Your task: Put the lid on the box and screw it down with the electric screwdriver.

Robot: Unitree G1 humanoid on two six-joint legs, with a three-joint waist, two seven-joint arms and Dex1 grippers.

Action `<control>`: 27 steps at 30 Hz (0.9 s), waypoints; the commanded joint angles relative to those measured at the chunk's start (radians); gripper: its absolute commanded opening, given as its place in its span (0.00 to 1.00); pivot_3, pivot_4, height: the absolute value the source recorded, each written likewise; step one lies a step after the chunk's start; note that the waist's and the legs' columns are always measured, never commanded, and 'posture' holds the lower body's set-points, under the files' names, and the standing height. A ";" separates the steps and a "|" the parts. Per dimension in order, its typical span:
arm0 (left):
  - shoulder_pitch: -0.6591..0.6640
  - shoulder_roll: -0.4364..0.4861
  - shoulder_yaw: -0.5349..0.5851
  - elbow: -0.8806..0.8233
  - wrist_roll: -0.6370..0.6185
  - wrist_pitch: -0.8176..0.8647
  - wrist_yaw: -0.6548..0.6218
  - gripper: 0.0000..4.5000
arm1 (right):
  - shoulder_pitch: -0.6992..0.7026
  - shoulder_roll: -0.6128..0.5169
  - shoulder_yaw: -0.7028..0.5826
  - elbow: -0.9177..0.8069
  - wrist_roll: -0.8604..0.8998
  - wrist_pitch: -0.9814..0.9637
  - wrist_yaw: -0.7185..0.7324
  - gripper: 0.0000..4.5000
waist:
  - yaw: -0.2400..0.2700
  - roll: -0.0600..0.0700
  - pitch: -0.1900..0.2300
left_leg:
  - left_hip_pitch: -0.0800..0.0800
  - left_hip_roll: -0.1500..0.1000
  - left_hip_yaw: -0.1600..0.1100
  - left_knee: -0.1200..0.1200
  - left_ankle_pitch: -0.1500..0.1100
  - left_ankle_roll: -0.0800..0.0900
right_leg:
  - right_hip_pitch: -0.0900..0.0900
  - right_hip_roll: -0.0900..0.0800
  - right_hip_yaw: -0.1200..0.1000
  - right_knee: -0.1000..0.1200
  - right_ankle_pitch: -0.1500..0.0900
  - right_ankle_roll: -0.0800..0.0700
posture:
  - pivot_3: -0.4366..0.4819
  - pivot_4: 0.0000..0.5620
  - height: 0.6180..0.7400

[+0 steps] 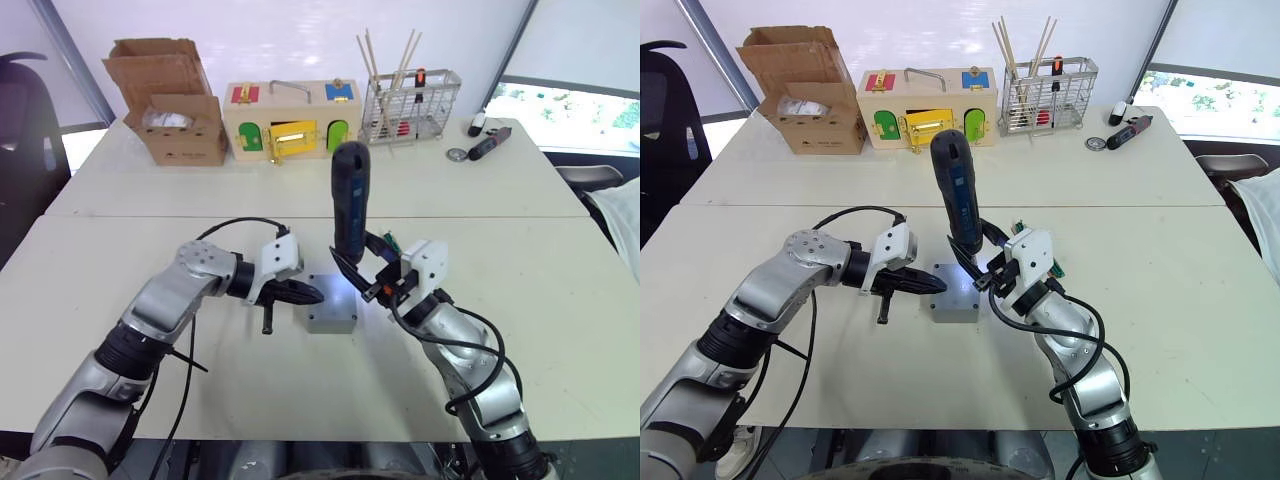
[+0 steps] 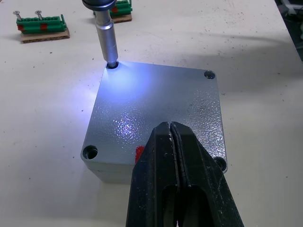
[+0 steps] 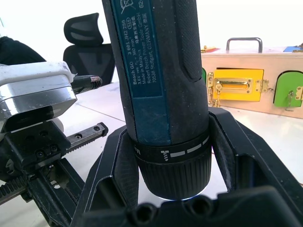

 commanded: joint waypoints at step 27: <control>-0.064 0.000 0.082 0.029 -0.046 0.034 -0.012 0.00 | -0.310 -0.234 -0.322 -0.326 0.353 0.486 0.054 0.42 | -0.001 0.009 0.026 | -0.033 -0.001 -0.001 0.001 0.001 -0.001 | -0.029 -0.001 -0.002 0.002 0.001 0.000 | 0.48 0.27 1.00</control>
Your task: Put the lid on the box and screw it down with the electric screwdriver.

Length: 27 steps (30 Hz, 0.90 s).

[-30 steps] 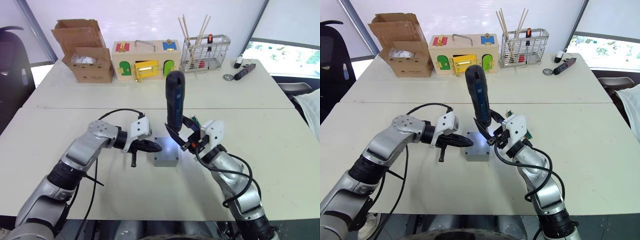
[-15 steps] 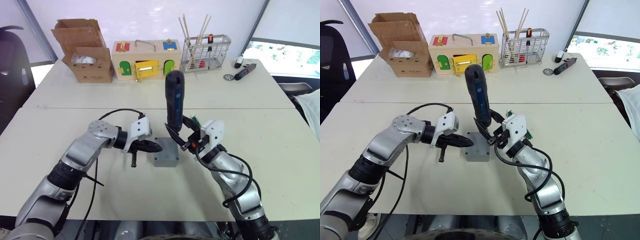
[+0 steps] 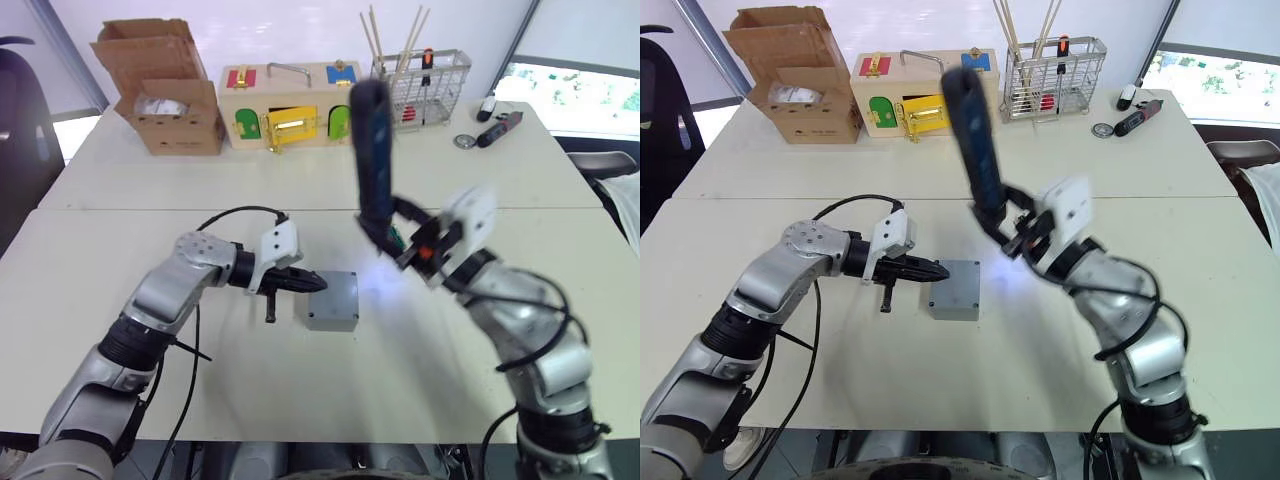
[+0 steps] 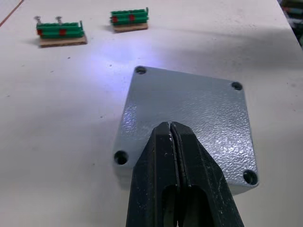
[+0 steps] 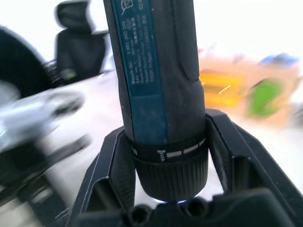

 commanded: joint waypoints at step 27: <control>-0.045 -0.041 -0.062 -0.156 -0.063 -0.042 -0.096 0.00 | -0.074 -0.923 -0.442 0.592 0.650 0.994 0.193 0.42 | 0.001 0.005 0.012 | -0.018 0.001 0.004 0.004 0.000 0.001 | -0.015 0.000 0.000 0.001 0.000 0.000 | 0.48 0.27 1.00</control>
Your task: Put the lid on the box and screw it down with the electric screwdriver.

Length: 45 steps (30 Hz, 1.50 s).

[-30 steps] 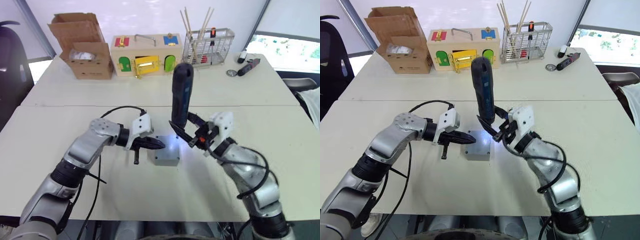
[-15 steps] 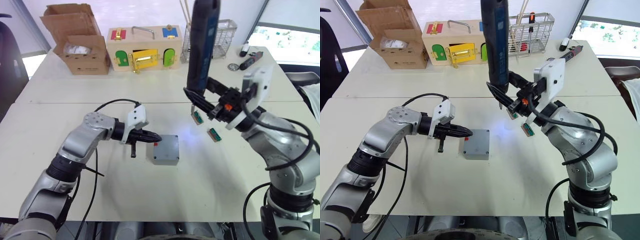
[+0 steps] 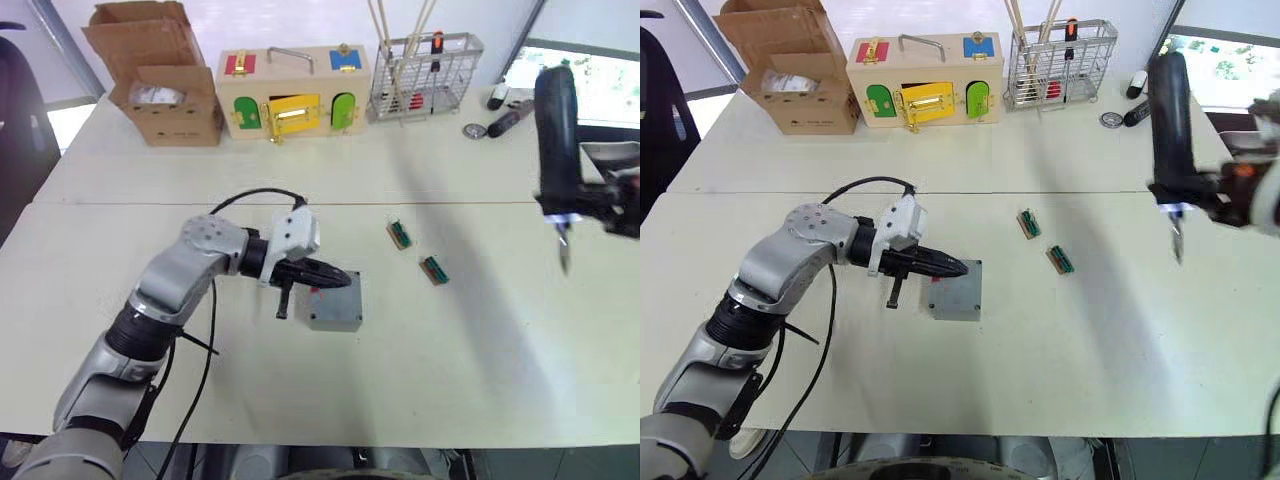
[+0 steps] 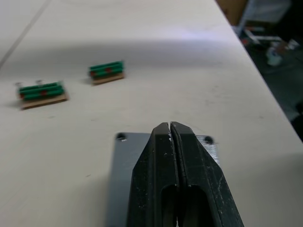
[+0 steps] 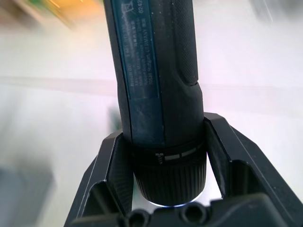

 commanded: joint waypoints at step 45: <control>0.109 0.115 0.313 0.096 -0.106 0.147 0.193 0.00 | 0.211 0.300 0.053 -0.384 -0.185 -0.467 0.220 1.00 | -0.004 -0.003 0.000 | 0.013 0.003 0.002 0.001 0.000 0.000 | 0.006 0.004 0.003 0.010 0.000 0.000 | 0.48 0.27 1.00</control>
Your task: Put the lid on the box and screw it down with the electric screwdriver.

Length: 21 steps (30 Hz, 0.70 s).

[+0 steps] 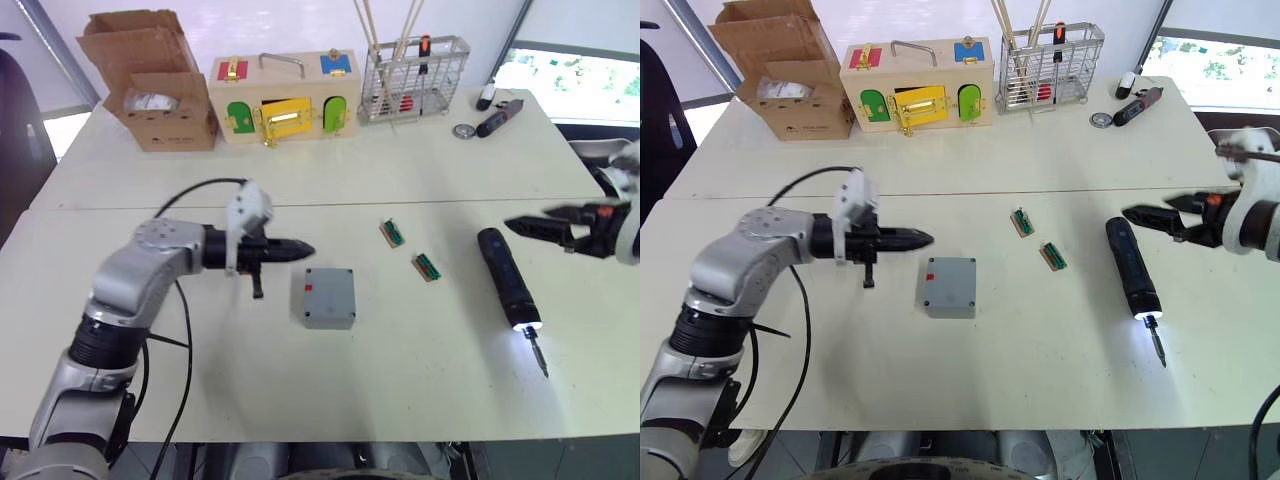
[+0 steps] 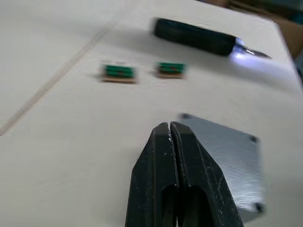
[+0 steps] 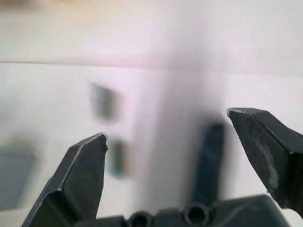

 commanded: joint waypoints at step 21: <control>0.115 -0.077 -0.194 0.008 0.161 -0.060 0.106 0.00 | 0.328 0.435 0.611 -0.395 -0.220 -0.324 -0.134 1.00 | 0.004 -0.007 0.000 | 0.000 -0.003 -0.003 0.011 0.001 -0.003 | 0.003 -0.003 -0.001 0.006 0.000 0.000 | 0.48 0.27 1.00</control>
